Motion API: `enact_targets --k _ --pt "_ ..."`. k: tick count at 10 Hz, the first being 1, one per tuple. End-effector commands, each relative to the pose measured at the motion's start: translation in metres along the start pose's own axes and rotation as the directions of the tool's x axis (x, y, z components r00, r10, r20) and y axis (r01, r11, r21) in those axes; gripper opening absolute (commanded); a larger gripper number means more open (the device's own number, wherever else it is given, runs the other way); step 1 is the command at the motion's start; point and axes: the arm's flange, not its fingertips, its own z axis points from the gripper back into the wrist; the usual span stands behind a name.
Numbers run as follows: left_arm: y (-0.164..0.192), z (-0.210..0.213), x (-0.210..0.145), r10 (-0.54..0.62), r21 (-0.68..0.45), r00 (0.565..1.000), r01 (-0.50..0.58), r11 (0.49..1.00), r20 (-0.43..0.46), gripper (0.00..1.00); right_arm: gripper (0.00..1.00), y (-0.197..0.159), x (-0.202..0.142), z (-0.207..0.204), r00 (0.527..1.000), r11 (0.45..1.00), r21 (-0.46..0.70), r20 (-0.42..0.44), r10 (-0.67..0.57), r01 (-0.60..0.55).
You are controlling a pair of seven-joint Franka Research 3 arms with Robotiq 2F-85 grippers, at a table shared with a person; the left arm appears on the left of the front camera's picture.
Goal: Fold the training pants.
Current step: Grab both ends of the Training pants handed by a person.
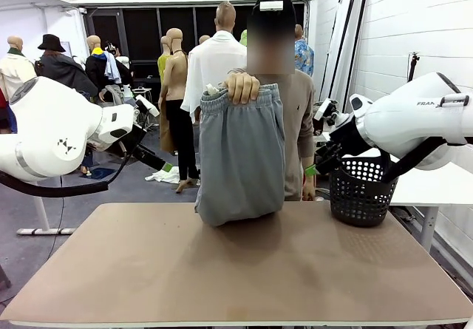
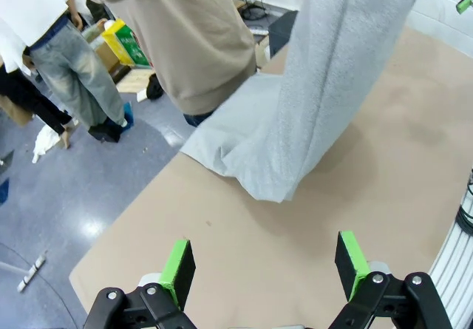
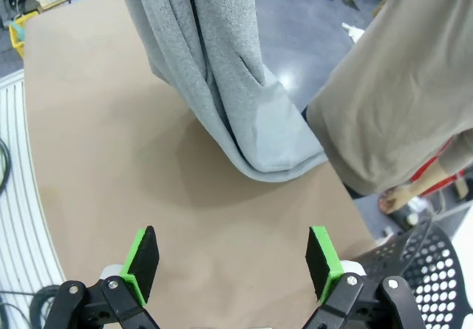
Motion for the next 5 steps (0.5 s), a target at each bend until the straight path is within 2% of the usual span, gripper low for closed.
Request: enact_targets --k 1,3,5 --pt "0.004 -0.018 -0.023 -0.057 -0.037 0.994 0.060 0.998 0.089 1.00 1.00 -0.009 -0.018 -0.014 0.989 0.992 0.021 0.089 0.119 -0.122" --pt "0.009 -0.028 -0.031 -0.125 -0.127 0.984 0.142 0.982 0.130 1.00 1.00 -0.019 -0.023 -0.020 0.968 0.970 0.077 0.121 0.221 -0.231" --pt "0.019 -0.035 -0.037 -0.146 -0.209 0.978 0.176 0.962 0.150 1.00 1.00 -0.029 -0.024 -0.027 0.945 0.941 0.131 0.144 0.292 -0.311"
